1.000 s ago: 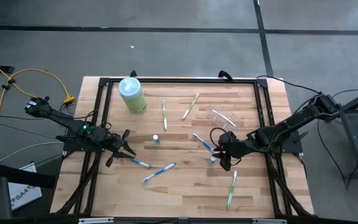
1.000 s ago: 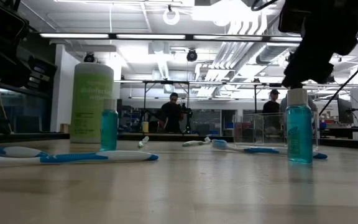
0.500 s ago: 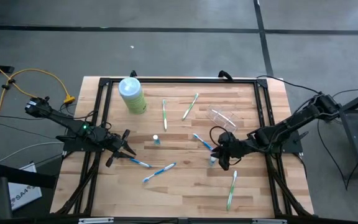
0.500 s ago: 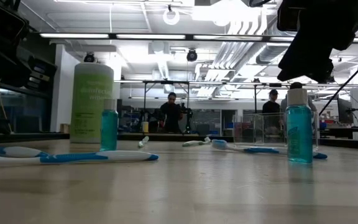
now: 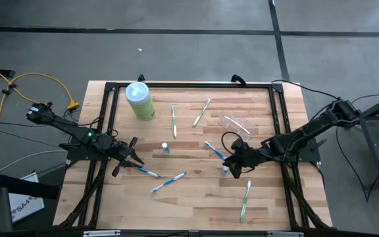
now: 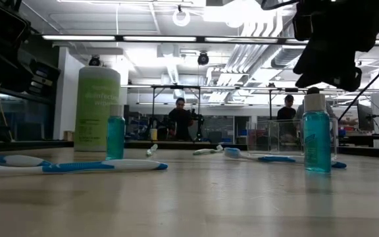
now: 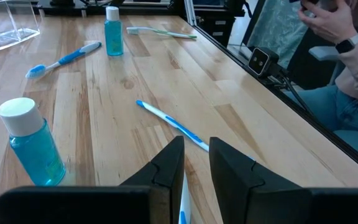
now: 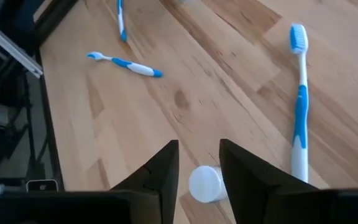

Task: Pick & Place toothbrushing station
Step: Put the right blue mouthwash into the middle of the transparent organizer

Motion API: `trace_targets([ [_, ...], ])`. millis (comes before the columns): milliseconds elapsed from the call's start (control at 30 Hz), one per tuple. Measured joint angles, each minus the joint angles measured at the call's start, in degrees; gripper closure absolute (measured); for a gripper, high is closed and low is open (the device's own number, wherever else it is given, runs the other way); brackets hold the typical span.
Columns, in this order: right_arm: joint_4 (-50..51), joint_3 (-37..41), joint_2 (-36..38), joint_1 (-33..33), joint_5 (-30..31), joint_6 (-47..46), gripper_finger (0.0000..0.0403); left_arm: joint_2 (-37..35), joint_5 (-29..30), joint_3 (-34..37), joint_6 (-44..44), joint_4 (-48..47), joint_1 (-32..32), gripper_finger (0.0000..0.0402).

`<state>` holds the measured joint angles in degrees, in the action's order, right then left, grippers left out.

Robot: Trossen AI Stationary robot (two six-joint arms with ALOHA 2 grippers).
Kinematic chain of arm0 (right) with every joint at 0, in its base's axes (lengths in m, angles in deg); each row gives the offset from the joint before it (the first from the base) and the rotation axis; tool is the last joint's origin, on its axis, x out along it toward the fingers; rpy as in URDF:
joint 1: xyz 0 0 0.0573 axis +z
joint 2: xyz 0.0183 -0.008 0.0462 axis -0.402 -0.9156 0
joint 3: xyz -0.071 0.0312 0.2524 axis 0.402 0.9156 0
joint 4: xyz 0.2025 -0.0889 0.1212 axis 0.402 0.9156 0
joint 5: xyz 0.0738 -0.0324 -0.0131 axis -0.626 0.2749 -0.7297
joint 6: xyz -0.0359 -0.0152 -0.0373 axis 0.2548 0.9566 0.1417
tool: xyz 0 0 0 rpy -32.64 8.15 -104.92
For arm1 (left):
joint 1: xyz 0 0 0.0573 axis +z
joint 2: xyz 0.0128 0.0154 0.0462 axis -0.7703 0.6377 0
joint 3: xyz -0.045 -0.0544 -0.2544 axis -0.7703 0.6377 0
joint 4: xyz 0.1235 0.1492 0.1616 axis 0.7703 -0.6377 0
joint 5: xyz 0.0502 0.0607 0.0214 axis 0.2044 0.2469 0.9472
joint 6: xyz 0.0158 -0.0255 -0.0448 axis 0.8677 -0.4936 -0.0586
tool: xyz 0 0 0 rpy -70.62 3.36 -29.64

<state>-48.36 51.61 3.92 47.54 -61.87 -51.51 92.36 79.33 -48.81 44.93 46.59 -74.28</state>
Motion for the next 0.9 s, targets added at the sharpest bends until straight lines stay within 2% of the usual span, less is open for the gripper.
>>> trace_targets([
  [200,0.6,0.0,0.0,0.0,-0.1,-1.4,0.0295,0.0,0.0,0.0,0.0,0.0,0.0,0.0330],
  [567,9.7,0.0,2.6,0.0,-1.1,-4.5,0.0295,0.0,0.0,0.0,0.0,0.0,0.0,0.0330],
  [733,16.4,-4.7,5.1,0.1,-1.1,-4.5,0.0295,0.0,0.0,0.0,0.0,0.0,0.0,0.0330],
  [900,21.2,-9.5,3.5,0.7,-0.7,-4.9,0.0295,0.0,0.0,0.0,0.0,0.1,0.0,0.0330],
])
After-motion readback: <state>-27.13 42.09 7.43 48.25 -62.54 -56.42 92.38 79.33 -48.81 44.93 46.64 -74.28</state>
